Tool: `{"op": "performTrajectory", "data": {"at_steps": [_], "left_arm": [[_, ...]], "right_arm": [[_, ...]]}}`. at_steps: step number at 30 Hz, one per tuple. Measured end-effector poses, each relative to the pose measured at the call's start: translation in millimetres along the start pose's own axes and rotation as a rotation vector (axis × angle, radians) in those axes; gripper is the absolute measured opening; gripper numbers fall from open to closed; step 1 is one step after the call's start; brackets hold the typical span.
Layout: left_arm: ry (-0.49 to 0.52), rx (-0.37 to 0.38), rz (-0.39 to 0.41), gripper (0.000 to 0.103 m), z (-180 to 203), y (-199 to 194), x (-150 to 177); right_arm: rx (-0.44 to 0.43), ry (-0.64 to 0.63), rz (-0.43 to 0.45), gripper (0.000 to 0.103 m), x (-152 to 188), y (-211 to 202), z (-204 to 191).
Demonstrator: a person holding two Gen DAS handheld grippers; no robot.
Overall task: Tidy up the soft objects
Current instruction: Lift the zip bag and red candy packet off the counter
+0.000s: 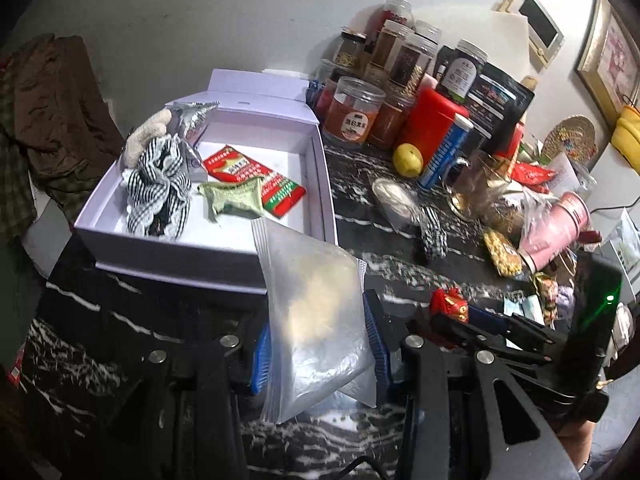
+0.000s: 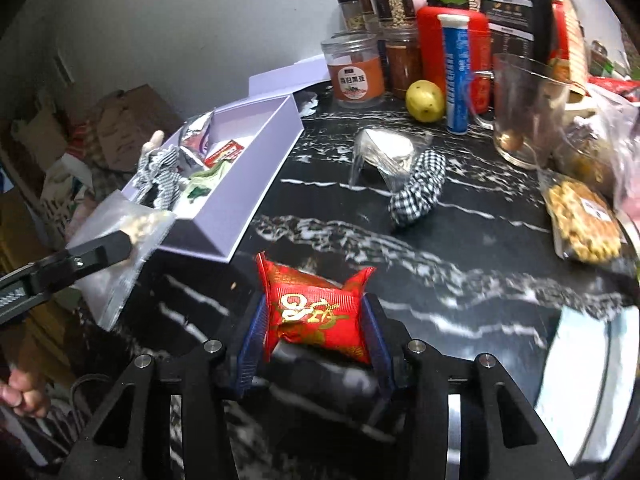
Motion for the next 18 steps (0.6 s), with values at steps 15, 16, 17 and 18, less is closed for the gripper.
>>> {"op": "performTrajectory", "data": {"at_steps": [15,16,17,18], "left_arm": [[0.023,-0.008,-0.008,0.04,5.0,-33.0,50.2],[0.025,-0.01,-0.004,0.04,3.9,-36.0,51.6],[0.025,-0.011,-0.001,0.04,3.1,-37.9,52.5],[0.025,-0.013,0.004,0.04,1.6,-40.2,52.7]], "right_arm": [[-0.048,-0.065,0.043,0.047,46.0,-50.3,-37.6],[-0.051,-0.074,0.05,0.047,47.4,-53.5,-41.8],[-0.052,-0.078,0.055,0.047,47.9,-54.9,-44.3],[-0.055,-0.083,0.06,0.047,48.2,-57.1,-47.4]]}}
Point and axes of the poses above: each gripper's, at about its wrist camera, not at the fingertips, and y roughly the way its jaws point, z to its right, x to its underside, the point moved 3 cm from there along y, roughly the way its jaws point, and after that the axes turned 4 degrees about y, right-handed, at the moved point
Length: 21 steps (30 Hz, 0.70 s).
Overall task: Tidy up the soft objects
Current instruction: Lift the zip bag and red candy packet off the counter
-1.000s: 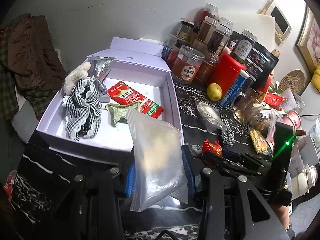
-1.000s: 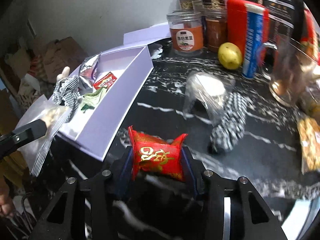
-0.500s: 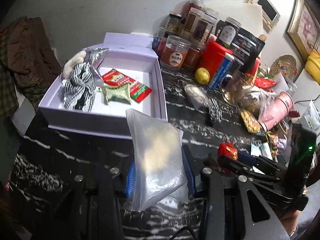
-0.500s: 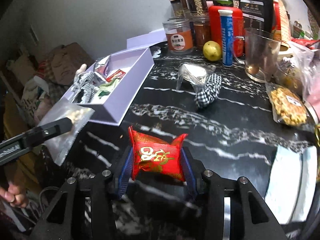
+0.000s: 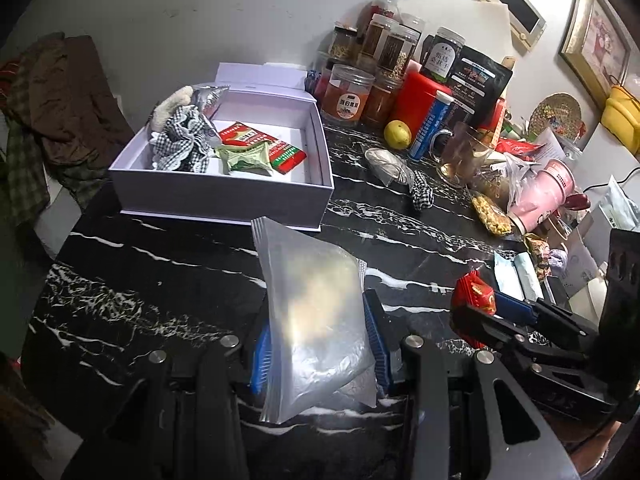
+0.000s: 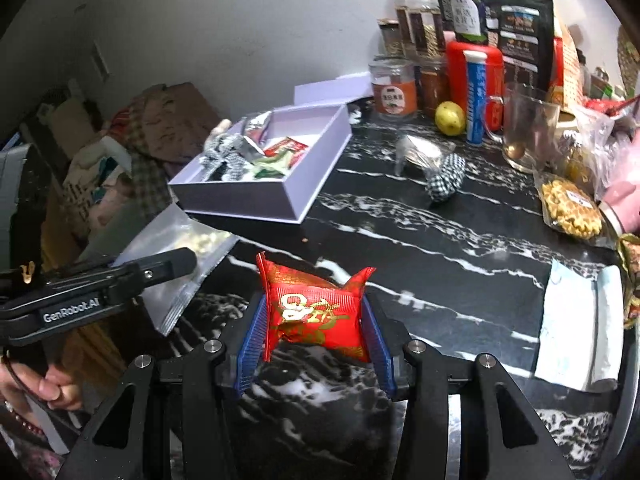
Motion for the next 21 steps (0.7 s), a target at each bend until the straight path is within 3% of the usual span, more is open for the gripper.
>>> {"op": "performTrajectory", "data": {"at_steps": [7,21], "left_arm": [[0.025,-0.037,0.064,0.04,-7.8,-16.3,-11.4],[0.044,-0.063,0.196,0.04,-19.8,-31.3,-72.4]], "right_arm": [[-0.025,-0.048,0.036,0.047,-12.6,-7.5,-21.4],[-0.081,-0.138,0.116,0.047,-74.9,-3.8,-44.6]]}}
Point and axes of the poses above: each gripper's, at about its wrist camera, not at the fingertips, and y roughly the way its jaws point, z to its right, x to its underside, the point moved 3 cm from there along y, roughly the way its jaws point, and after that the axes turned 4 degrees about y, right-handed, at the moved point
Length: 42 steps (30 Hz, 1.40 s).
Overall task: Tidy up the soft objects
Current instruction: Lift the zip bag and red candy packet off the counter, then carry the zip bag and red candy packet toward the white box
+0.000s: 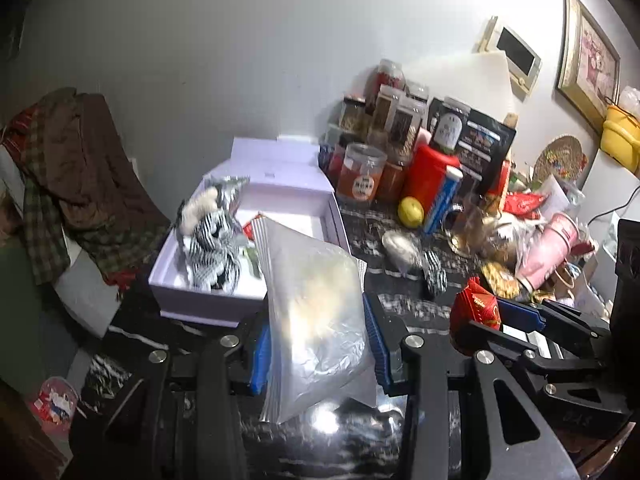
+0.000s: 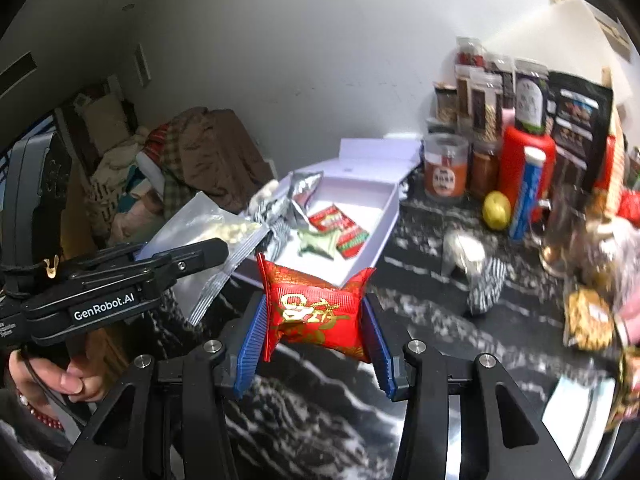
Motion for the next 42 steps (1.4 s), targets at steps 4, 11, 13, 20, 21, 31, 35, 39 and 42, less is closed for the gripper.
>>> {"op": "performTrajectory", "data": {"at_steps": [4,11,13,20,21,31,35,39,42], "left_arm": [[0.022,0.0,0.023,0.04,-2.1,2.4,-17.9],[0.036,-0.007,0.089,0.04,-7.1,11.0,-52.7],[0.042,-0.009,0.1,0.04,-8.2,17.0,-58.7],[0.022,-0.004,0.048,0.04,-17.6,37.6,-54.4],[0.021,-0.006,0.043,0.04,-18.8,37.7,-52.5],[-0.036,-0.009,-0.034,0.04,-30.5,37.8,-20.3],[-0.065,-0.035,-0.089,0.04,-36.2,41.9,-1.9],[-0.091,-0.086,-0.159,0.04,-39.4,54.2,18.7],[-0.125,-0.086,-0.207,0.04,-39.6,64.0,33.7]], "right_arm": [[-0.009,-0.017,0.016,0.047,-17.8,4.7,1.6],[-0.02,-0.042,0.046,0.047,-50.1,14.4,5.3],[-0.032,-0.047,0.05,0.047,-58.5,21.4,5.7],[-0.05,-0.029,0.017,0.047,-63.5,44.6,10.3],[-0.049,-0.029,0.011,0.047,-62.5,46.7,10.8],[-0.044,-0.02,-0.056,0.047,-34.3,49.0,8.8],[-0.038,-0.006,-0.082,0.048,-19.0,47.5,7.6],[-0.015,0.005,-0.103,0.048,-4.2,47.2,7.4],[-0.003,0.017,-0.117,0.049,4.9,46.9,9.8]]}}
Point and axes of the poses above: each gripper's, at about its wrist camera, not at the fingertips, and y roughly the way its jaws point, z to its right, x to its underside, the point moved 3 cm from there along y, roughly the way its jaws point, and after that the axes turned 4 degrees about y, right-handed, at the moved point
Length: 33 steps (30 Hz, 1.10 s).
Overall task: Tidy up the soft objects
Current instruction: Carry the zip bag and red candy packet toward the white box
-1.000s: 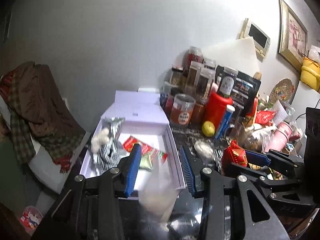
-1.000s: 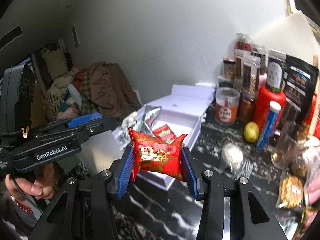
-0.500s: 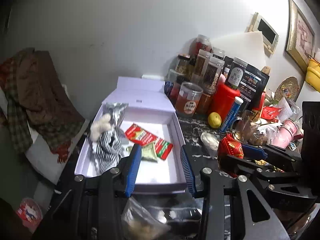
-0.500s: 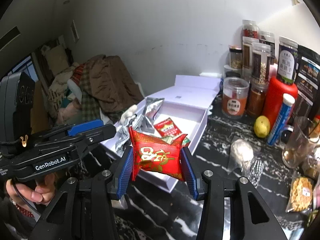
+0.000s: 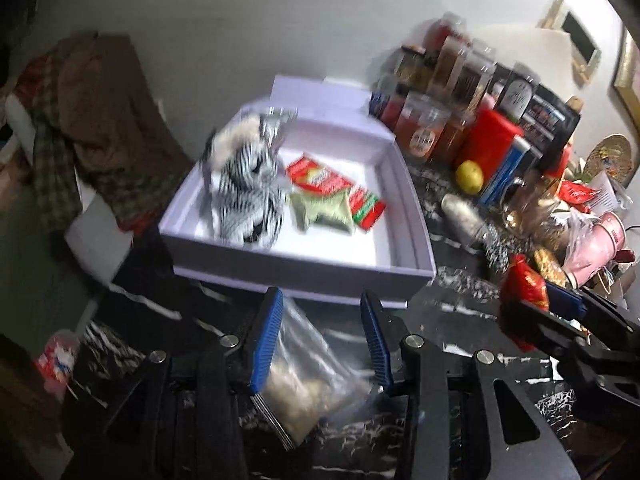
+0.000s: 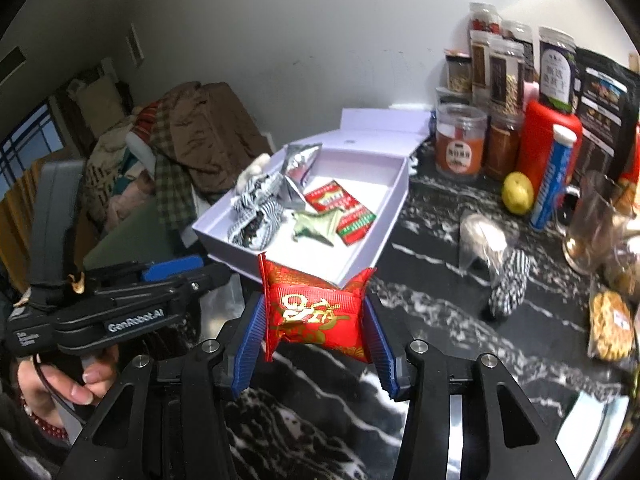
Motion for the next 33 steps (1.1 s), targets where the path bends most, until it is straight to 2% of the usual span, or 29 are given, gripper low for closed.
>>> {"op": "performTrajectory", "data": {"at_steps": [8,18,20,22,30,33], "left_arm": [[-0.044,-0.052,-0.054,0.04,-2.2,20.3,21.3],[0.049,-0.184,-0.03,0.042,8.6,26.9,30.8],[0.063,-0.198,-0.031,0.048,10.9,28.1,31.1],[0.061,-0.19,-0.03,0.05,12.6,27.2,30.2],[0.021,-0.079,-0.022,0.05,9.0,9.5,28.1],[0.037,-0.057,-0.032,0.05,4.0,5.6,33.6]], "right_arm": [[0.023,0.037,-0.023,0.05,15.6,-0.2,9.8],[0.022,0.045,-0.032,0.05,23.8,1.2,13.6],[0.019,0.043,-0.032,0.05,24.8,0.3,14.0],[0.019,0.043,-0.03,0.051,25.6,-1.3,14.8],[0.004,0.079,-0.021,0.052,27.4,-6.6,23.2],[-0.002,0.083,-0.026,0.052,30.3,-7.3,24.4]]}}
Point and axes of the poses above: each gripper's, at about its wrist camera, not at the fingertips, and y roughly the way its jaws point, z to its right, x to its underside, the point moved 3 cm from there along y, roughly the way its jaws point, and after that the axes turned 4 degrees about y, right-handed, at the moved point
